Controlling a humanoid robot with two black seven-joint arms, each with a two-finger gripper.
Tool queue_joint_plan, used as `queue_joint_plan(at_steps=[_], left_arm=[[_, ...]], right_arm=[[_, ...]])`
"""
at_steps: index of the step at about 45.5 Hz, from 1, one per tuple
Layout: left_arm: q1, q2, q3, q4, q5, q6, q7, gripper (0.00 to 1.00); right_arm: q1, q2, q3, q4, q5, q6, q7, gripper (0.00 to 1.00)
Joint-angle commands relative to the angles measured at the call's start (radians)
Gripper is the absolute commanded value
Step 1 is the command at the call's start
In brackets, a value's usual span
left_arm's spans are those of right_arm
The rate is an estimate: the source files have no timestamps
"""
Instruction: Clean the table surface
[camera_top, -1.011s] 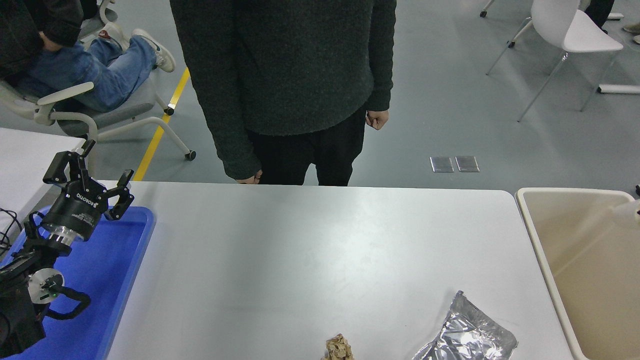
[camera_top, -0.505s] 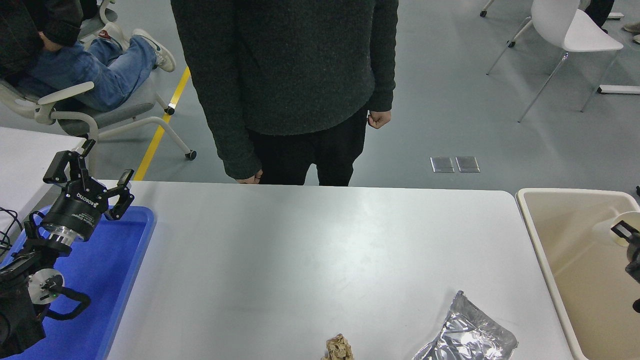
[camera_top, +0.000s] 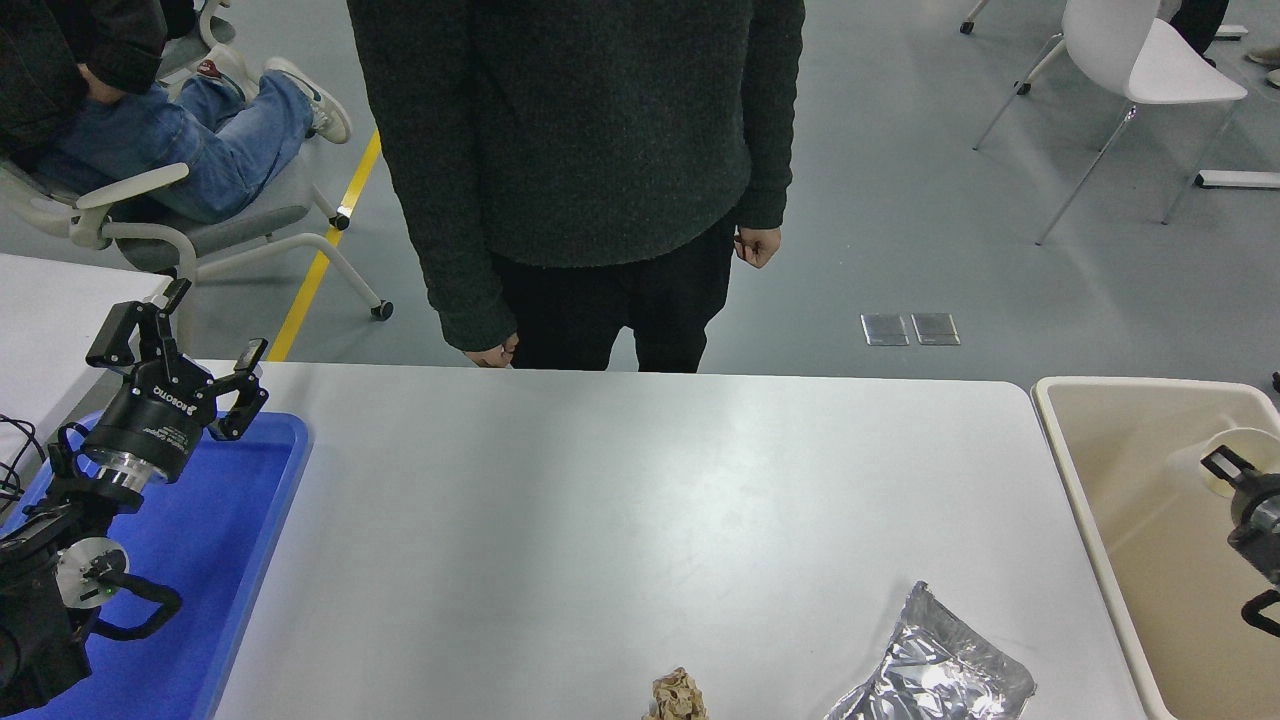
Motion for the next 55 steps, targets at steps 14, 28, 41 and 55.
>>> queue_joint_plan(at_steps=[14,28,41,55], left_arm=[[0.0,0.0,0.0,0.001,0.0,0.0,0.0,1.0],[0.0,0.0,0.0,0.001,0.0,0.0,0.0,1.0],[0.0,0.0,0.0,0.001,0.0,0.0,0.0,1.0],[0.0,0.0,0.0,0.0,0.0,0.0,0.0,1.0]], right_arm=[[-0.043,0.076,-0.009,-0.015,0.0,0.046,-0.039,0.0],[-0.047,0.079,-0.007,-0.025,0.0,0.059,-0.039,0.0],[-0.046,0.079,0.0,-0.027,0.004,0.059,-0.039,0.36],[-0.029,0.07,0.014,-0.027,0.004,0.055,-0.037,0.98]])
